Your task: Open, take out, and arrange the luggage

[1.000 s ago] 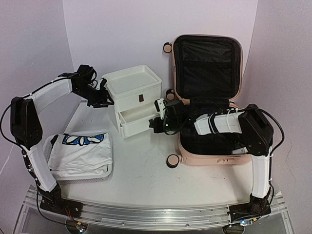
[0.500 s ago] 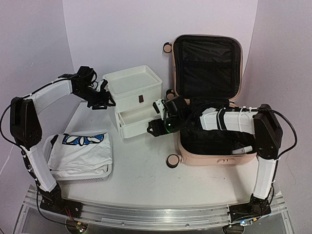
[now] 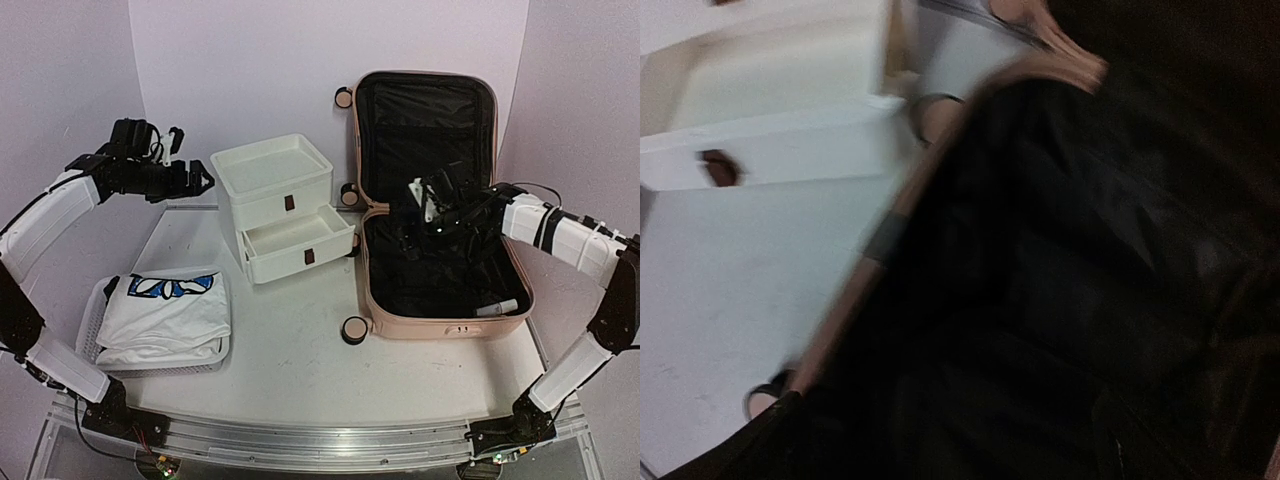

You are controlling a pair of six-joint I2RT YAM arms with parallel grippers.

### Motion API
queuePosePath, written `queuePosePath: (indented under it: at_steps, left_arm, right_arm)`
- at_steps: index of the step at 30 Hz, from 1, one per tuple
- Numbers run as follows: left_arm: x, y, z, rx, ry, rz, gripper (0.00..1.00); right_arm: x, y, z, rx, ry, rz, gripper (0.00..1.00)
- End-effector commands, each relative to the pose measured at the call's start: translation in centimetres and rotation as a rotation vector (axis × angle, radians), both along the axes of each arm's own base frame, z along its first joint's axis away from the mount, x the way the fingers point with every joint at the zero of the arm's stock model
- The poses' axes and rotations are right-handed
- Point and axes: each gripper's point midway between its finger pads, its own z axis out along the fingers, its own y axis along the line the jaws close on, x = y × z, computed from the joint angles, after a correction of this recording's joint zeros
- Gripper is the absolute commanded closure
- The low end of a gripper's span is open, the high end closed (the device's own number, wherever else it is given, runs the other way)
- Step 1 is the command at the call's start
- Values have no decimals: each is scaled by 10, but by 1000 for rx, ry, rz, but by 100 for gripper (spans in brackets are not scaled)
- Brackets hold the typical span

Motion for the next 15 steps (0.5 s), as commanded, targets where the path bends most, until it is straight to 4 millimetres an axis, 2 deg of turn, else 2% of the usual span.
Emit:
queuePosePath:
  at_steps: [1,5,8,10,12,15]
  left_arm:
    - [11,19,9,-74,-17,195,1]
    - [7,28,-9,-125,56,294,1]
    - [4,29,-12,-166,85,326,1]
    - [5,29,-6,-180,78,340,0]
    - [9,29,-5,-176,77,339,0]
    - [12,28,-15,-168,107,350,1]
  right_arm:
    - [-15,-71,-31,-113,188,-223,2]
    - [-23,-98,-32,-147,307,-345,2]
    - [-34,-130,-27,-161,435,-476,2]
    - [-44,-154,-23,-229,501,-541,2]
    - [-56,-168,-23,-292,578,-568,2]
    - [-76,-185,-30,-375,660,-620,2]
